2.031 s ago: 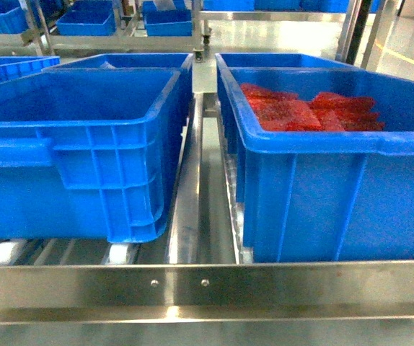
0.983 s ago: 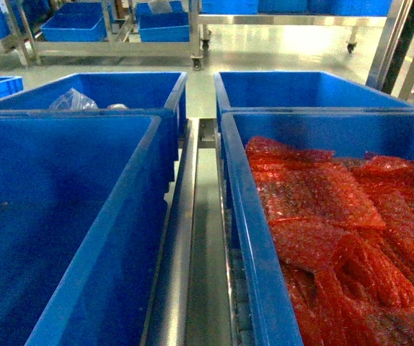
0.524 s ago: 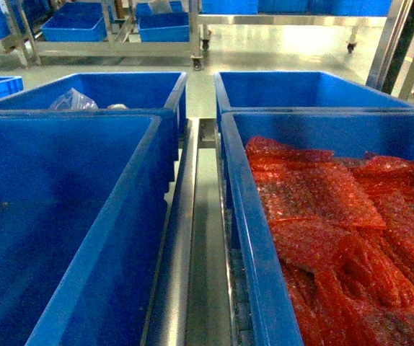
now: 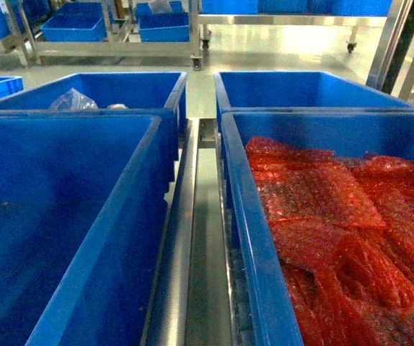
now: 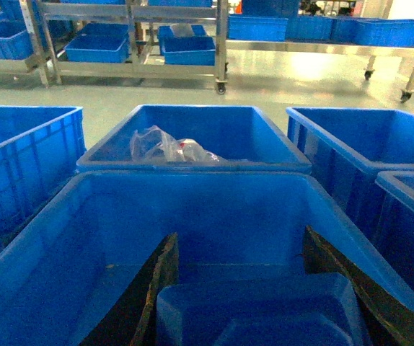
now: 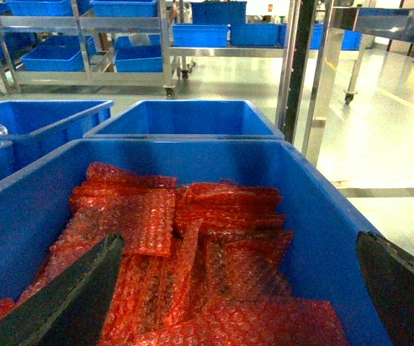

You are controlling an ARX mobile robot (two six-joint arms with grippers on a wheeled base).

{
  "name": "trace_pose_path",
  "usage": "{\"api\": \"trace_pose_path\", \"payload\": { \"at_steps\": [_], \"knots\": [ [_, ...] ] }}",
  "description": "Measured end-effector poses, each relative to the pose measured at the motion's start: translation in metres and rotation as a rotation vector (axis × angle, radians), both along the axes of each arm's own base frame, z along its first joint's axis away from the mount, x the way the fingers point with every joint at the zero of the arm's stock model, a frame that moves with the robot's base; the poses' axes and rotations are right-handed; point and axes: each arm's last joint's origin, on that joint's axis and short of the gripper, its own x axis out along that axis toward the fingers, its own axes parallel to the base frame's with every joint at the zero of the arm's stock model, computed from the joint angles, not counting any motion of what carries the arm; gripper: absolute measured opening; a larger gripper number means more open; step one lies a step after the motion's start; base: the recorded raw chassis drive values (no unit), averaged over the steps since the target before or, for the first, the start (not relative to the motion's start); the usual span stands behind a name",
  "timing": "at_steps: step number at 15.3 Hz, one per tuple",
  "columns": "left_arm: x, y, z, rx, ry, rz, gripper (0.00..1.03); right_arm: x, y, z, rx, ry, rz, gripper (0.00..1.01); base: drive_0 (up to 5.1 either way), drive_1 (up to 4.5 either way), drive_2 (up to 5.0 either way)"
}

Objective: Pick blue part to blue bin on bottom shelf

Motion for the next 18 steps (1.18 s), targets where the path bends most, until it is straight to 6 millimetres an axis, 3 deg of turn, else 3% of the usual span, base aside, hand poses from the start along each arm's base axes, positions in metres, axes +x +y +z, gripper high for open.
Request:
{"api": "trace_pose_path", "payload": {
  "at_steps": [18],
  "knots": [
    [0.0, 0.0, 0.0, 0.0, 0.0, 0.0, 0.43, 0.0, 0.0, 0.0, 0.0, 0.0, 0.0, 0.98, 0.0, 0.0, 0.0]
  ]
}}
